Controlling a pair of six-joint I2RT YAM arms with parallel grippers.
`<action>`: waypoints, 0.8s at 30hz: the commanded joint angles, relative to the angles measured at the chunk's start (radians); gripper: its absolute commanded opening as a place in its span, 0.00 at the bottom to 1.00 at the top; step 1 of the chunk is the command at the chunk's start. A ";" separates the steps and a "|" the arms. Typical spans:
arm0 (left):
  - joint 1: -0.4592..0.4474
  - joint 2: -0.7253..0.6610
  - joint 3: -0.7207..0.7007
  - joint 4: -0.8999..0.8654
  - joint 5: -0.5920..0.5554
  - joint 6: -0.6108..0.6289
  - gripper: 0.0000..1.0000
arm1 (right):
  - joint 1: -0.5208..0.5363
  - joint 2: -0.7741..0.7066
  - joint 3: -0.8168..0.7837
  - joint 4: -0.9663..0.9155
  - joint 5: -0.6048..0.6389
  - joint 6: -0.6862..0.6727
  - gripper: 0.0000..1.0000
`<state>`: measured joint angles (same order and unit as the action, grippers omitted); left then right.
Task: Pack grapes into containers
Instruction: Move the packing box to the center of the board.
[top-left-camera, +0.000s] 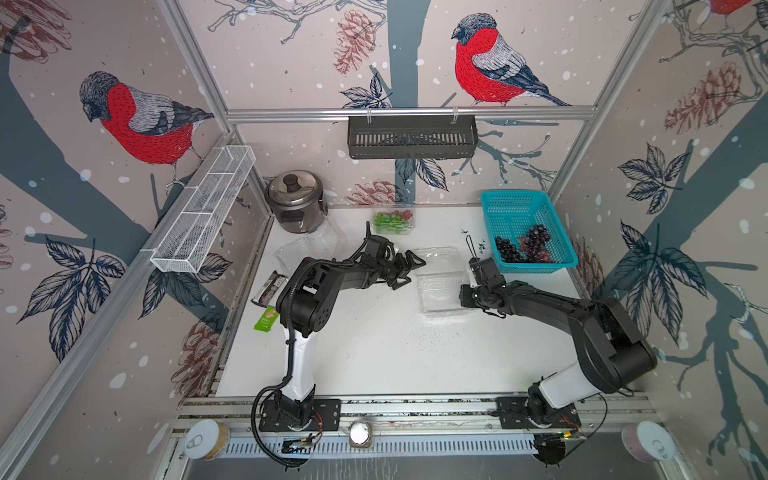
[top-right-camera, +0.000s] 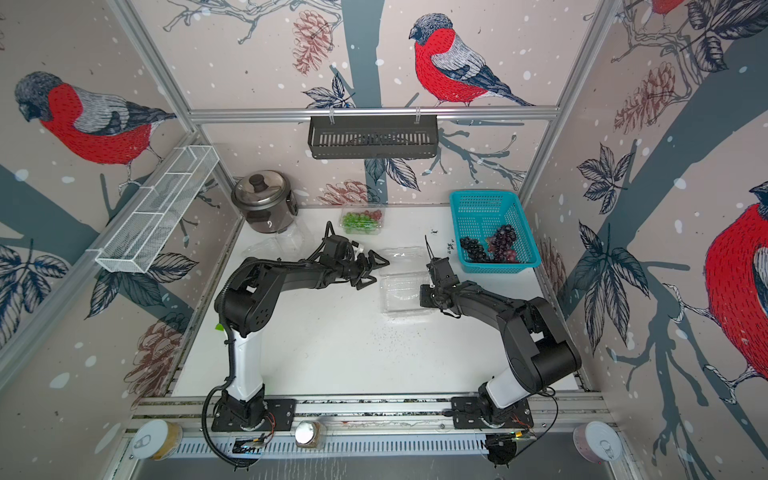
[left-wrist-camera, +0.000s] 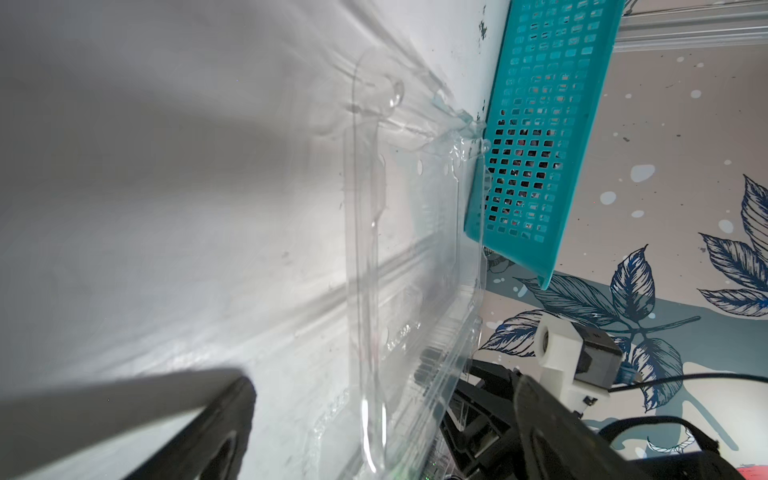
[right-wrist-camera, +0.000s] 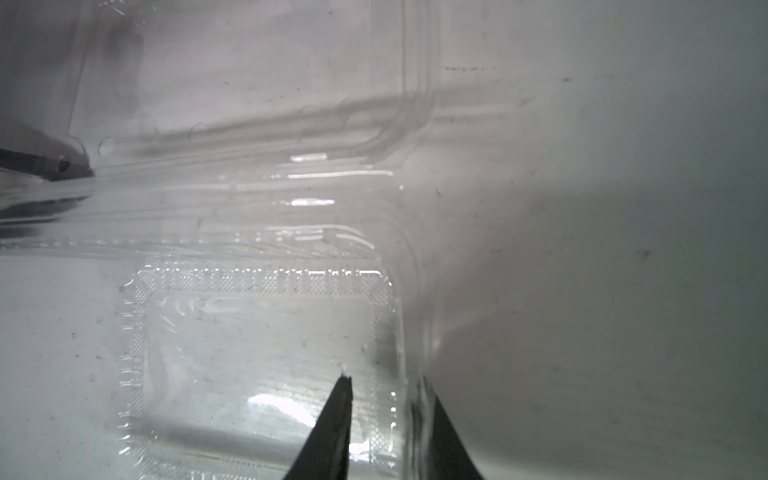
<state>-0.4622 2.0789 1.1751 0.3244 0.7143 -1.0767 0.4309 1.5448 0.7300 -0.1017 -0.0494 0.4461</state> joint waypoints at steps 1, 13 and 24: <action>0.000 0.023 0.031 0.030 0.009 -0.015 0.97 | 0.002 -0.006 -0.010 0.078 0.022 -0.001 0.28; -0.010 0.070 0.135 0.082 0.031 0.001 0.97 | -0.001 -0.027 -0.058 0.164 0.042 -0.061 0.21; -0.029 0.021 0.133 0.195 0.062 -0.023 0.97 | 0.011 0.005 0.014 0.172 0.031 -0.089 0.18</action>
<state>-0.4866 2.1227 1.3041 0.4389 0.7464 -1.0912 0.4374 1.5398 0.7254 0.0536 -0.0219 0.3824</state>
